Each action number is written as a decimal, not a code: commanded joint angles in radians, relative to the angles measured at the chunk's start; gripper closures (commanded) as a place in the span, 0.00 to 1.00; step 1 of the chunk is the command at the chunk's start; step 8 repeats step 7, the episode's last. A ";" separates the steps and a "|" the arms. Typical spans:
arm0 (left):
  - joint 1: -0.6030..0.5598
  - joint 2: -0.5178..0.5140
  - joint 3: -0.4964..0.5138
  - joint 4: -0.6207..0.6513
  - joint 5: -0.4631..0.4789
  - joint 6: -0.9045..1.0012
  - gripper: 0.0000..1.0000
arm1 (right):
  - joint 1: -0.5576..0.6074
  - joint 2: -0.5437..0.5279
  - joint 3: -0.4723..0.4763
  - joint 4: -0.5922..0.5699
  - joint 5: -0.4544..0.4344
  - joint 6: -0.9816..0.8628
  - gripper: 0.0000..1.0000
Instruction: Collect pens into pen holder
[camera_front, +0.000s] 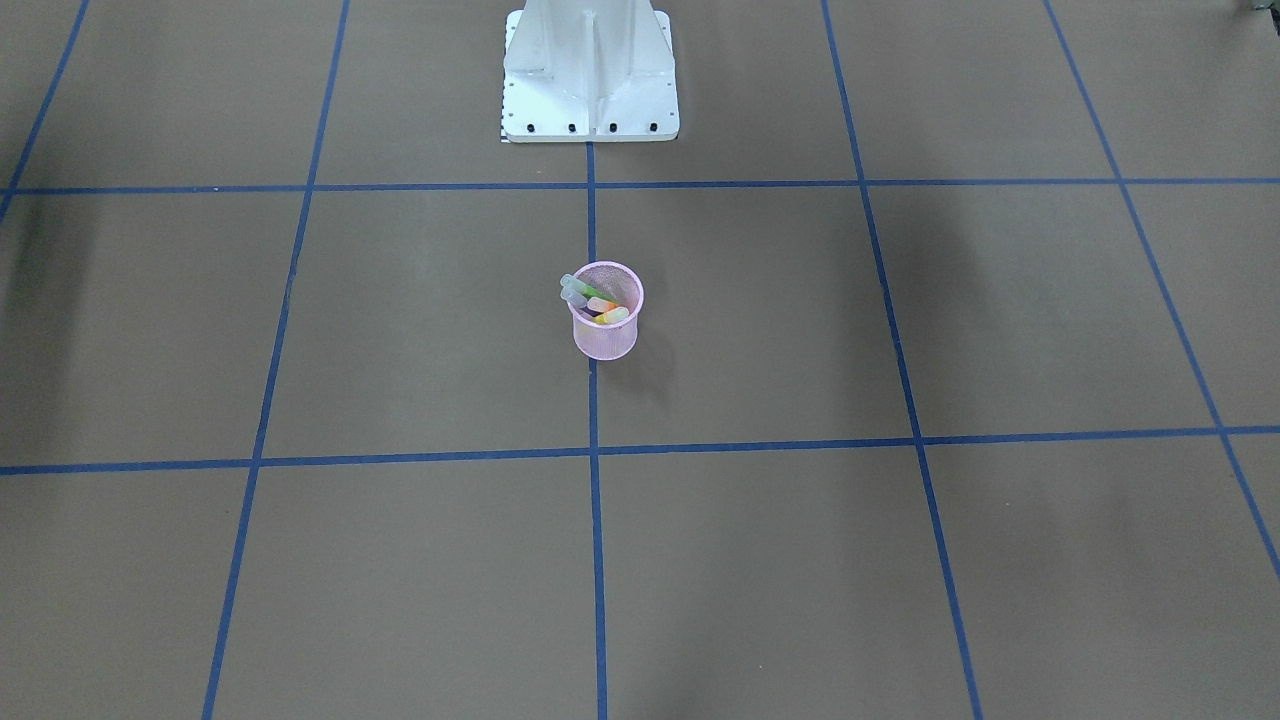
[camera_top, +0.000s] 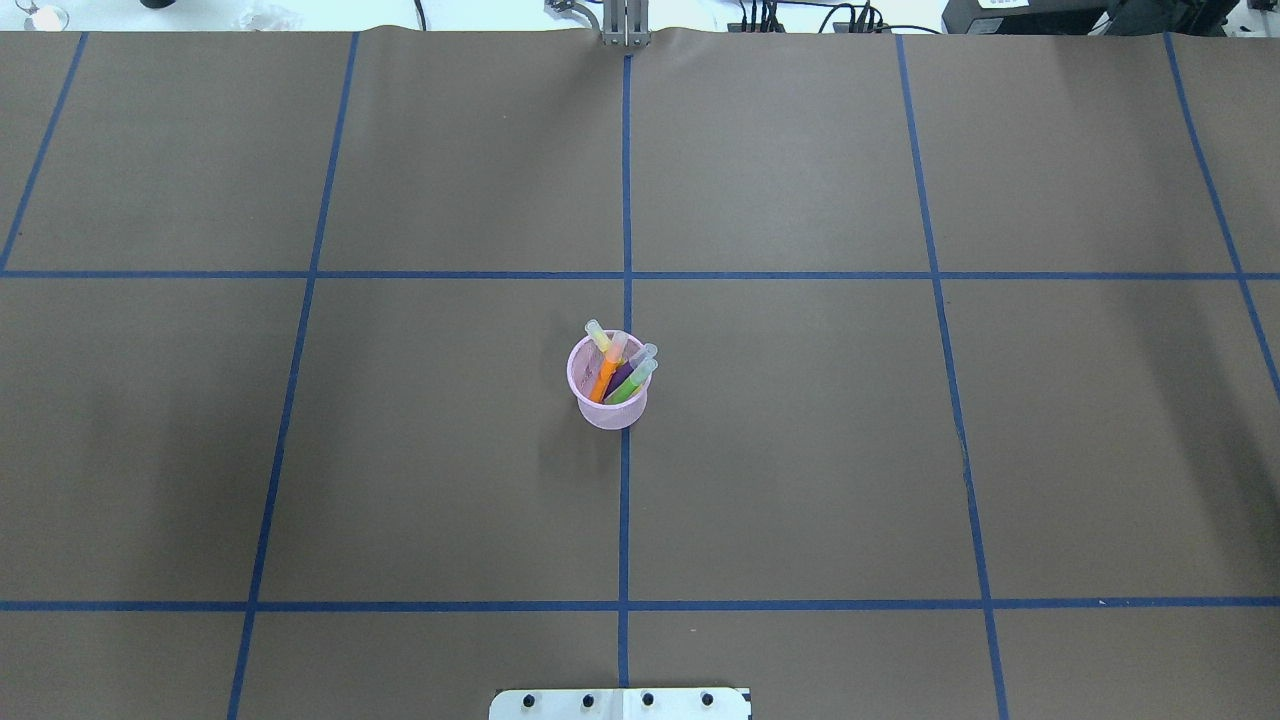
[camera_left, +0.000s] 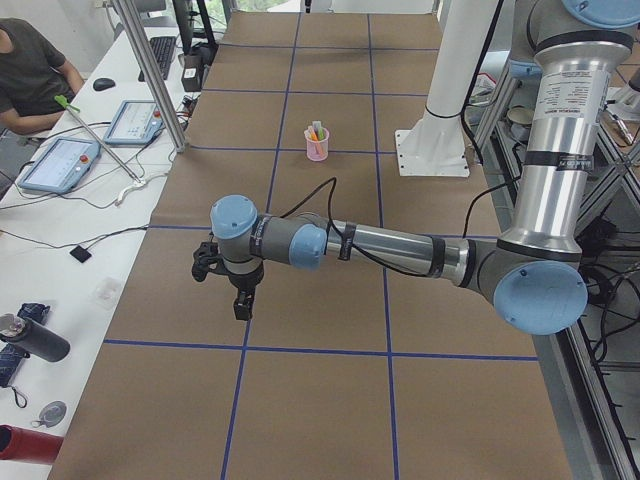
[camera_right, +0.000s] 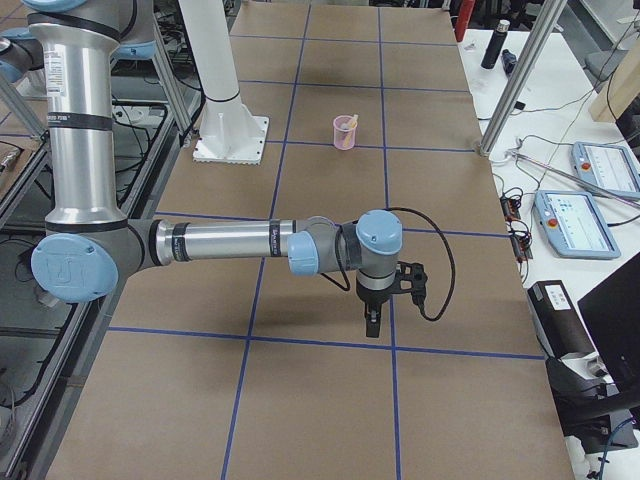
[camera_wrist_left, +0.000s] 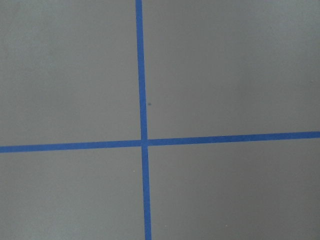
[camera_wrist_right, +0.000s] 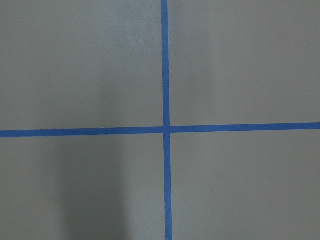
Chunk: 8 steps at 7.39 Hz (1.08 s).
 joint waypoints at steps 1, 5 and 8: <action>0.001 -0.016 -0.007 0.002 -0.002 -0.001 0.00 | -0.006 0.003 0.001 0.001 0.006 0.008 0.00; 0.001 -0.017 -0.012 -0.001 -0.004 0.001 0.01 | -0.006 0.032 -0.009 -0.007 0.049 0.008 0.00; 0.001 -0.019 -0.016 -0.001 -0.005 -0.001 0.00 | -0.006 0.033 -0.019 -0.006 0.049 0.010 0.00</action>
